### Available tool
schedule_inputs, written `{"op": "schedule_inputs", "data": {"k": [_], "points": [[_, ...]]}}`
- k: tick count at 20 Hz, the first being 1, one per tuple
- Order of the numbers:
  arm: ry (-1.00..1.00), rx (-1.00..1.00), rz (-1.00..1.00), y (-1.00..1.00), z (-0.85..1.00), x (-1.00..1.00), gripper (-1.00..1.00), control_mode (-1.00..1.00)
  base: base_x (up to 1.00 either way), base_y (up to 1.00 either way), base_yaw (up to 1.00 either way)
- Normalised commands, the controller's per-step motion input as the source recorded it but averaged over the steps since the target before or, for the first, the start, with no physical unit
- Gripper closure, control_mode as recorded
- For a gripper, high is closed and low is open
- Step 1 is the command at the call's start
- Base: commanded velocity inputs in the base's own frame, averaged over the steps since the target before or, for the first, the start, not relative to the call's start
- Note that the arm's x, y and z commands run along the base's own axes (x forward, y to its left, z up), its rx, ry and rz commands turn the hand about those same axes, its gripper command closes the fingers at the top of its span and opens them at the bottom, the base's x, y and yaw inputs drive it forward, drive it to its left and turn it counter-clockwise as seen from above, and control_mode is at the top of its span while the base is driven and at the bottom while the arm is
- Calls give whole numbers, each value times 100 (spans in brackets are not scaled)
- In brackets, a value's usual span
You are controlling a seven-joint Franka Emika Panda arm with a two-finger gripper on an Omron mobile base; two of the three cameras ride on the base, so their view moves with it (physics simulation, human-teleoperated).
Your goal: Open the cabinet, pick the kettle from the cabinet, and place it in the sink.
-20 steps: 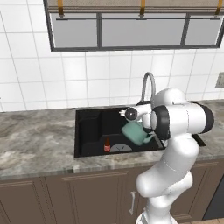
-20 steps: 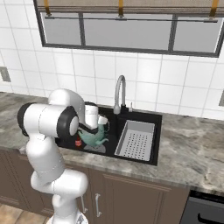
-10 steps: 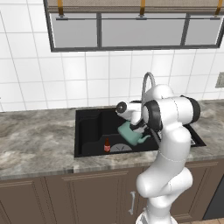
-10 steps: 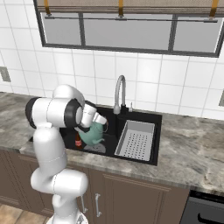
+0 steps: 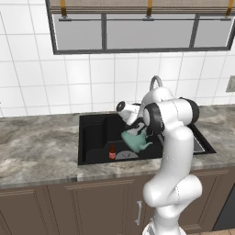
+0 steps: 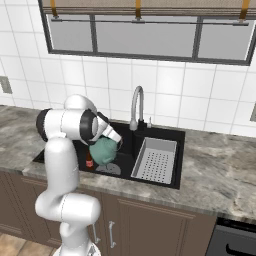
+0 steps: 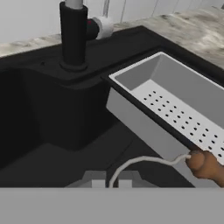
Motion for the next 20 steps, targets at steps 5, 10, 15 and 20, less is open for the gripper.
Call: {"op": "schedule_inputs", "data": {"k": [5, 10, 15, 20], "points": [[11, 0, -16, -16, -24, 11, 100, -100, 0, 0, 0], [7, 0, -9, -27, -29, 0, 100, -100, 0, 0, 0], [2, 0, -5, -30, -25, -1, 100, -100, 0, 0, 0], [0, 0, -5, -25, -18, 0, 100, -100, 0, 0, 0]]}}
